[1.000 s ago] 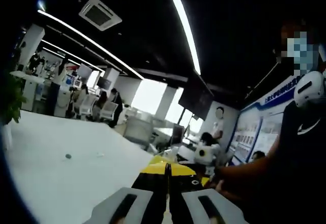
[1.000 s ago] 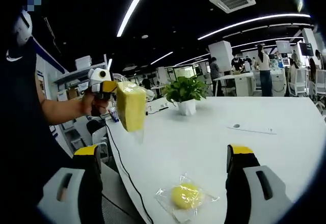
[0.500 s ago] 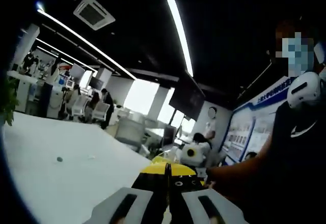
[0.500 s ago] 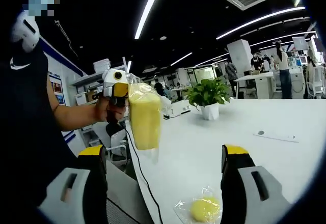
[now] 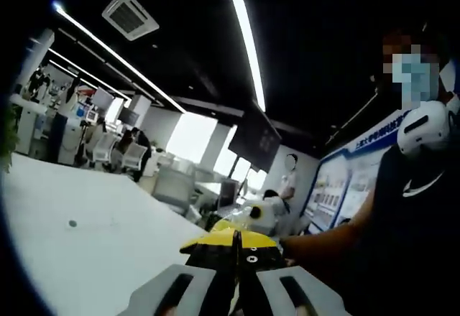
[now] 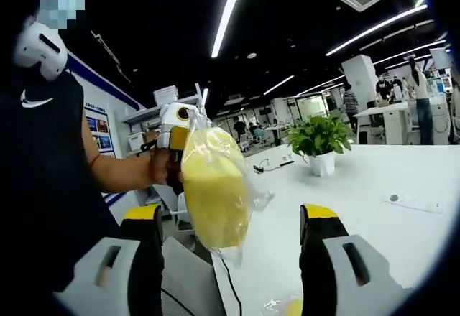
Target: Compare the silicone blocks by pressing each to a similar depth, holding the contact briefly, and releasing to observe deformation and rebound differences across the visible hardness samples.
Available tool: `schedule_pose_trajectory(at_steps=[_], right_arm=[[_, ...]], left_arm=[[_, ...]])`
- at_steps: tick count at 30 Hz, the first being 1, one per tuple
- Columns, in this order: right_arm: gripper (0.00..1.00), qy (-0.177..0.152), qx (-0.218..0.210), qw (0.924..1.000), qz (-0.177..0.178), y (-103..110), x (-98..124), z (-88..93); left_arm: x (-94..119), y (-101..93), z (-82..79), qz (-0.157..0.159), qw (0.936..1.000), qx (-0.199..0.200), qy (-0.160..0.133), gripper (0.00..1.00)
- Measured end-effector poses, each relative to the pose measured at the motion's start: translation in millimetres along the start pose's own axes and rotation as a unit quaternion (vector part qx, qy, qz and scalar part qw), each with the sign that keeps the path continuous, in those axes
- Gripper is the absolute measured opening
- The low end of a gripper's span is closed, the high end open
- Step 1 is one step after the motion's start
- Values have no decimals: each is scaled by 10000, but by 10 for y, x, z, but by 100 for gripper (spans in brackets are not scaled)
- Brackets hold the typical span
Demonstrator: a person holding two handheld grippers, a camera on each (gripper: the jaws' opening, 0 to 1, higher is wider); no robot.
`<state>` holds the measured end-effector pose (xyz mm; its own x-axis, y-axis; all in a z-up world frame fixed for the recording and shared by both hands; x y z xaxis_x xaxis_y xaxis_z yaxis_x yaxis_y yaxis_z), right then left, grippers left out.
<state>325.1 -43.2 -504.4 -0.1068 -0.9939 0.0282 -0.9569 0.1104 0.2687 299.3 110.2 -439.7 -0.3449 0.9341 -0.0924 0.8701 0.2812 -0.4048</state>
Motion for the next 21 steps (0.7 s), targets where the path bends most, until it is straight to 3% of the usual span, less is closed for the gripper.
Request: schedule_pose_trajectory(at_steps=[6, 14, 21], right_arm=[[57, 17, -131, 9997, -200, 33, -20, 35], [48, -243, -227, 9992, -236, 31, 14, -39], [47, -334, -236, 9989, -249, 59, -18, -33]], left_arm=[[-7, 0, -6, 57, 10000, 29, -14, 0], [-18, 13, -5, 102, 9996, 190, -177, 0], [-73, -40, -41, 237, 9991, 242, -260, 0]])
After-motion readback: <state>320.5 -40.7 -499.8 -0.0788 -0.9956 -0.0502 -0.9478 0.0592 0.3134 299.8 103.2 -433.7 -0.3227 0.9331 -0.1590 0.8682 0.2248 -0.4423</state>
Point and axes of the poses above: the point that each gripper's makers call its tool centre point, and the gripper's own axes: x roughly backward along the fingers, y roughly to its left, z roughly out of its underside, the point moved 7 cm from there along x, roughly backward along the fingers, and after that the axes turned 1 degree about x, right-handed, at the moved point
